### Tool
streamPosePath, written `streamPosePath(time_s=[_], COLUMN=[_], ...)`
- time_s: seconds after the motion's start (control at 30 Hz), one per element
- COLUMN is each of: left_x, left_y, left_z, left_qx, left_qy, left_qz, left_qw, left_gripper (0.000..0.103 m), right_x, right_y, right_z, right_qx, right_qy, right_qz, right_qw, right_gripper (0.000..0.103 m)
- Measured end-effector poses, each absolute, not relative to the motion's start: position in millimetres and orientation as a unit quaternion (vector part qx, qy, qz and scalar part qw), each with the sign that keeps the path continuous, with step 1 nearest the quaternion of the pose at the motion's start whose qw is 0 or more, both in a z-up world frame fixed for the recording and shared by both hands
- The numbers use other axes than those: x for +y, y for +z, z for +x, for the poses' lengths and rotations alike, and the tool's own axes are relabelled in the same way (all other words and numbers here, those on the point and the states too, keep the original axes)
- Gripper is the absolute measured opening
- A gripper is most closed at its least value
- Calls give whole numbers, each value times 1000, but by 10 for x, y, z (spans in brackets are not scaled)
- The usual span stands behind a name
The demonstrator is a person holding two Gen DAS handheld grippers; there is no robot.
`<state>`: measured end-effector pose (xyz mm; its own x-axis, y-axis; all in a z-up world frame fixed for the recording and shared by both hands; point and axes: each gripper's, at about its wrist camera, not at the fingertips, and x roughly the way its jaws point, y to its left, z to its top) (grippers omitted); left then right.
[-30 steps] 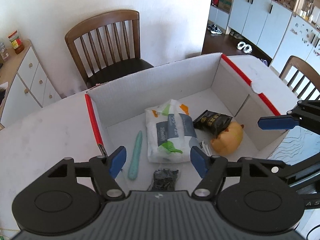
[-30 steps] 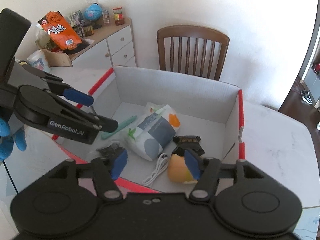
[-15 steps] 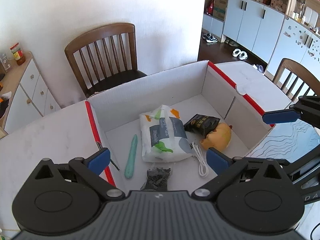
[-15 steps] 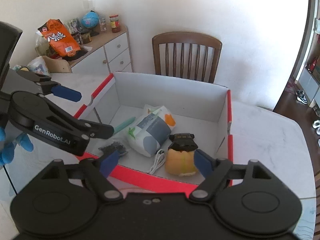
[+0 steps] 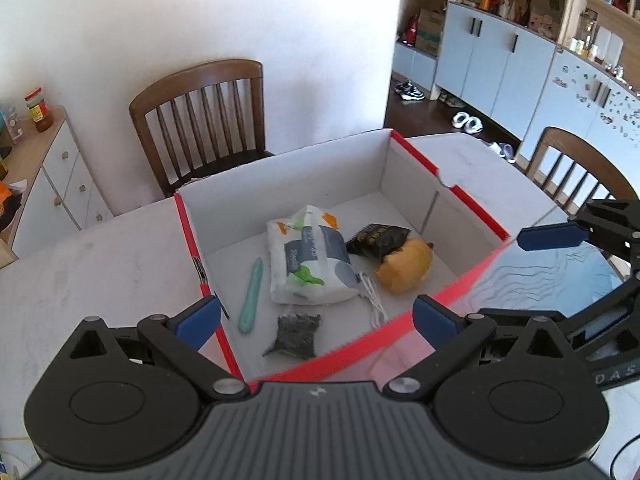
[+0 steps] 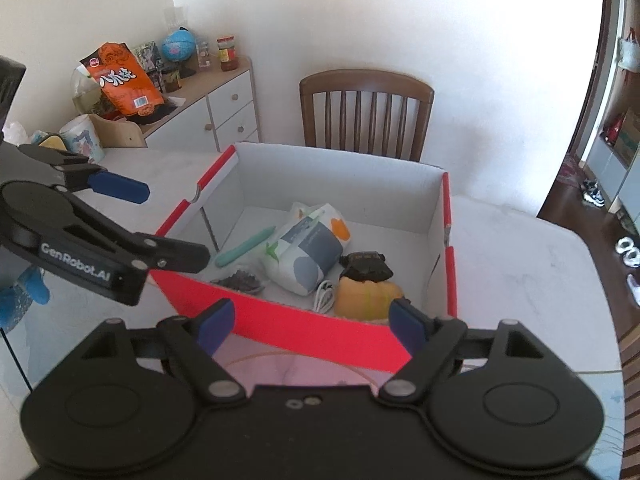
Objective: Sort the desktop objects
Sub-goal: 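Withdraw both open grippers up out of the box toward the table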
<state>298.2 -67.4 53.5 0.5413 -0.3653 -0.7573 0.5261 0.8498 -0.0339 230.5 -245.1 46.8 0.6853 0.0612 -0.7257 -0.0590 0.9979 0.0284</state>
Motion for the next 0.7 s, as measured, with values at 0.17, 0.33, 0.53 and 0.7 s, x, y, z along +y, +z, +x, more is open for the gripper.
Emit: streamPosePath(time_s=[0.17, 0.33, 0.53, 0.7], left_x=[-594, -509, -378, -280], left_y=[628, 715, 750, 745], left_z=[2786, 2595, 2396, 2241], left_qx=[390, 380, 374, 369], left_qy=[-259, -265, -274, -283], left_qz=[97, 92, 79, 75], left_qw=[878, 882, 883, 882], left_gripper=[103, 103, 103, 103], right_x=[-2393, -2343, -2285, -2195], right_y=[543, 622, 661, 652], right_z=[2130, 1967, 1802, 1670], right_qx=[387, 376, 369, 367], right_qy=[28, 28, 23, 18], right_qz=[-1, 7, 10, 1], right_qw=[922, 926, 929, 930], right_gripper=[85, 85, 87, 87])
